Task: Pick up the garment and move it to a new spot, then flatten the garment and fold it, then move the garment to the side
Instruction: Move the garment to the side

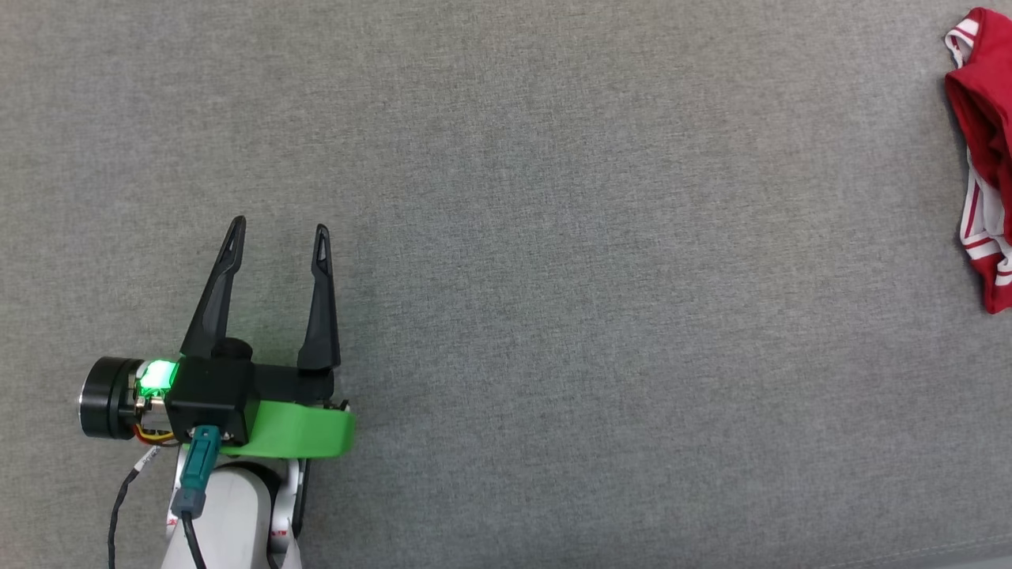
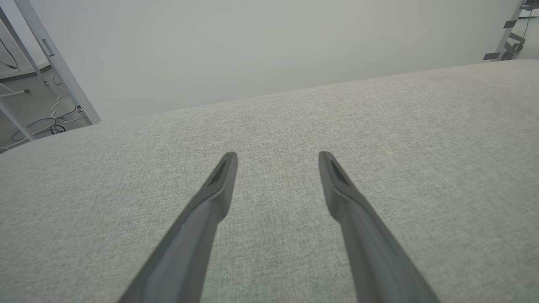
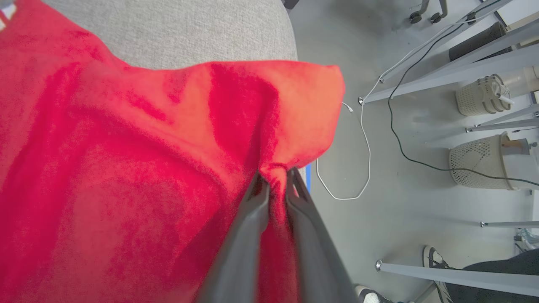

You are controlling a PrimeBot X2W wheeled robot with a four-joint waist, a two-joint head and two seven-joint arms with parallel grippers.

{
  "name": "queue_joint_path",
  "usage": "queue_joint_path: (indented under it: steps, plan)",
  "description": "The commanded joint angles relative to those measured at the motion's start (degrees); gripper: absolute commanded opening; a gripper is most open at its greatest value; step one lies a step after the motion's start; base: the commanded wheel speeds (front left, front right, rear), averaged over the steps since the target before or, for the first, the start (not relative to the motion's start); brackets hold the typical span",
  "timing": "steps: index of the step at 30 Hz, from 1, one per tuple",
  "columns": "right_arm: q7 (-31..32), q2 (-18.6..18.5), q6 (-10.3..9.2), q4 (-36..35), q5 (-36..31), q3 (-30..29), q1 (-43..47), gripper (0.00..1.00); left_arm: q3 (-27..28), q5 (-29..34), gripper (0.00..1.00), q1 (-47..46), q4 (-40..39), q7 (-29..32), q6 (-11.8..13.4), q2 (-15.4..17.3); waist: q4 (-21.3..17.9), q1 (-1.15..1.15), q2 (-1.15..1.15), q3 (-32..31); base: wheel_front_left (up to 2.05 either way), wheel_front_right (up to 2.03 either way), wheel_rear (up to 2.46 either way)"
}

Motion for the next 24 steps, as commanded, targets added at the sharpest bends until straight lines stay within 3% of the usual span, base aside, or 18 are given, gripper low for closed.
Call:
queue_joint_path:
  steps: [1,6,9,13,17,24]
  plan:
    - [-1.05,0.91,-0.04,0.74,-0.60,-0.37,-1.01,1.00,-0.01,0.49,1.00,-0.65,-0.08,-0.34,0.46,0.39,-0.13,-0.01,0.00,-0.62,0.00,0.00,0.00]
    - [-6.18,2.09,-0.04,2.16,-2.84,-1.53,-1.05,1.00,-0.53,0.09,1.00,0.25,0.93,-0.34,1.01,-0.06,-0.07,-0.01,0.00,-4.10,0.00,0.00,0.00]
    - [-12.27,2.55,-0.04,0.88,-5.04,-3.34,-0.21,1.00,-0.61,-0.31,1.00,1.30,1.31,-0.34,1.36,-0.36,0.11,-0.01,0.00,-7.00,0.00,0.00,0.00]
    - [-20.95,5.78,-0.04,-2.68,-7.05,-8.04,2.83,1.00,-0.20,-0.98,1.00,3.41,1.60,-0.34,1.98,-0.74,0.55,-0.01,0.00,-10.63,0.00,0.00,0.00]
    - [-26.05,11.10,-0.04,-8.92,-11.81,-14.87,8.06,1.00,0.24,-1.59,1.00,5.42,2.05,-0.34,2.15,-0.91,1.75,-0.01,0.00,-13.93,0.00,0.00,0.00]
    - [-27.86,23.98,-0.04,-27.64,-19.96,-26.38,19.58,1.00,0.91,-2.63,1.00,7.64,2.67,-0.34,2.30,-1.70,5.30,-0.01,0.00,-18.43,0.00,0.00,0.00]
